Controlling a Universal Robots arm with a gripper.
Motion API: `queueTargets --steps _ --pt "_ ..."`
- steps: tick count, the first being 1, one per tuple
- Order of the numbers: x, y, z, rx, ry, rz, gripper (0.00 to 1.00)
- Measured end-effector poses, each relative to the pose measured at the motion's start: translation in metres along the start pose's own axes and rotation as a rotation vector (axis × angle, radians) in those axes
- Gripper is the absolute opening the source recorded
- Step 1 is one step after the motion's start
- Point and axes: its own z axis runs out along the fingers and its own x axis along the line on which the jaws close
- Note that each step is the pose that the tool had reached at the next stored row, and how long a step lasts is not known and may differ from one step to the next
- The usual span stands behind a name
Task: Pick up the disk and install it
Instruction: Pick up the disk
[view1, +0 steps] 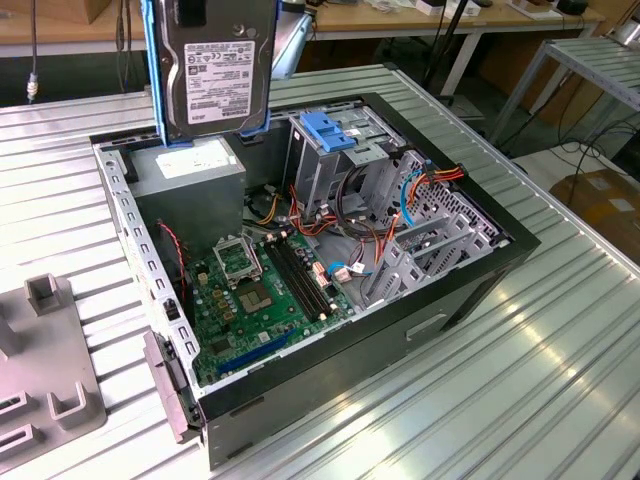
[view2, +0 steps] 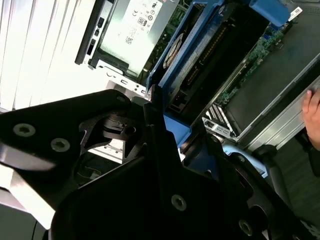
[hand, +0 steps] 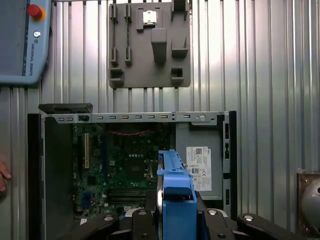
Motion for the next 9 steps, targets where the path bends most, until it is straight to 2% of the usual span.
queueTargets --steps 4,6,9 --pt "-0.0002 -0.0149 0.0008 -0.0001 0.0022 0.000 0.37" --pt "-0.0004 -0.0254 0.0013 0.0000 0.0038 0.001 0.37" --pt "-0.0003 -0.0284 0.0013 0.0000 0.0037 0.001 0.37"
